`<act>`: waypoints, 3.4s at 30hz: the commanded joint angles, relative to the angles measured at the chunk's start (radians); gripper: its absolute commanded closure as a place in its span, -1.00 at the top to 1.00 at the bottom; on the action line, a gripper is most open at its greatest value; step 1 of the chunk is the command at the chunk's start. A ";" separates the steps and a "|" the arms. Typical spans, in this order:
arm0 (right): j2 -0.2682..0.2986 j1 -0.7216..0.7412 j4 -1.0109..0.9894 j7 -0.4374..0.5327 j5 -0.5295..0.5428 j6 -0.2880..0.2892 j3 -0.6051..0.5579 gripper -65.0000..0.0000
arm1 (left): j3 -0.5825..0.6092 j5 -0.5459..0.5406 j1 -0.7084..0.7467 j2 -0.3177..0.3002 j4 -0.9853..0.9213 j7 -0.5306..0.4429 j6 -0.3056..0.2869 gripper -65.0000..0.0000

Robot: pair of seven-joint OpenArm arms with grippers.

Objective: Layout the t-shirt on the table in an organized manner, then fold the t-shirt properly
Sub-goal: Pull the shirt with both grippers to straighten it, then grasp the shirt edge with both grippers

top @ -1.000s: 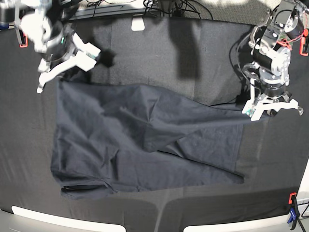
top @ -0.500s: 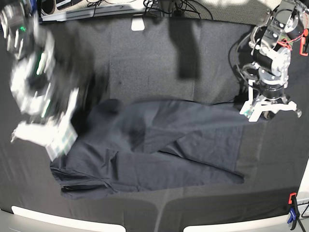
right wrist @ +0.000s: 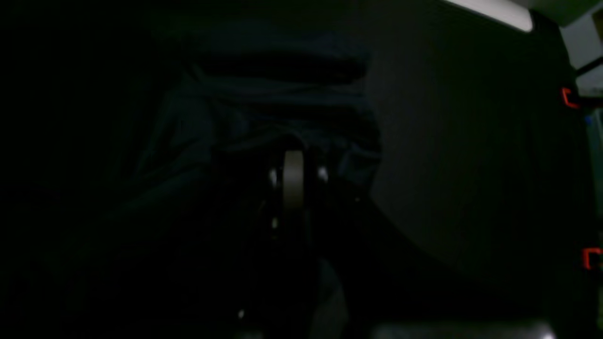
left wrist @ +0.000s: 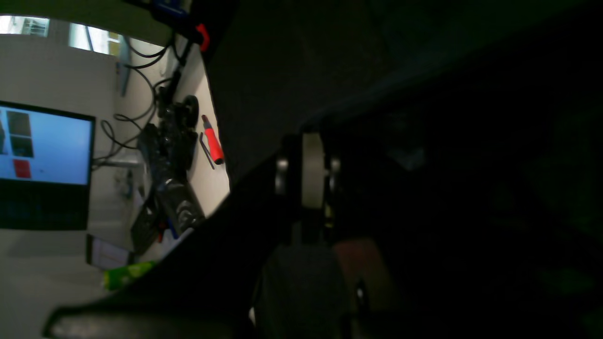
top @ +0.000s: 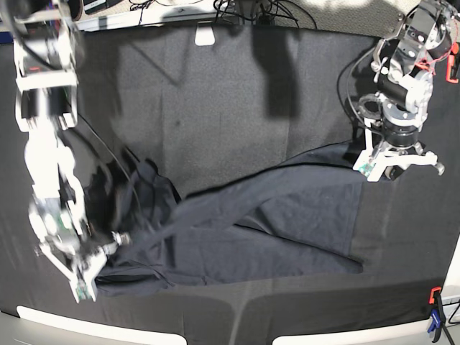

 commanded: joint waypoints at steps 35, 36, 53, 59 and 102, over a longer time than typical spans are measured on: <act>0.191 -0.400 0.721 -0.300 0.383 0.535 -0.047 -0.16 | -0.007 -0.008 -0.011 -0.011 0.018 -0.009 0.016 -1.00; 0.213 -0.412 0.723 -0.293 0.355 0.535 -0.055 -0.16 | -0.007 -0.008 -0.011 -0.011 0.018 -0.009 0.016 -1.00; 0.344 -0.418 0.689 -0.101 -0.148 0.165 -0.403 -0.16 | -0.007 -0.008 -0.011 -0.011 0.018 -0.009 0.016 -1.00; 0.222 -0.397 0.526 -0.056 -0.237 0.055 -0.403 -0.16 | -0.007 -0.008 -0.011 -0.011 0.018 -0.009 0.016 -1.00; 0.123 -0.357 0.413 -0.083 -0.235 -0.235 -0.402 -0.30 | -0.007 -0.008 -0.011 -0.011 0.018 -0.009 0.016 -1.00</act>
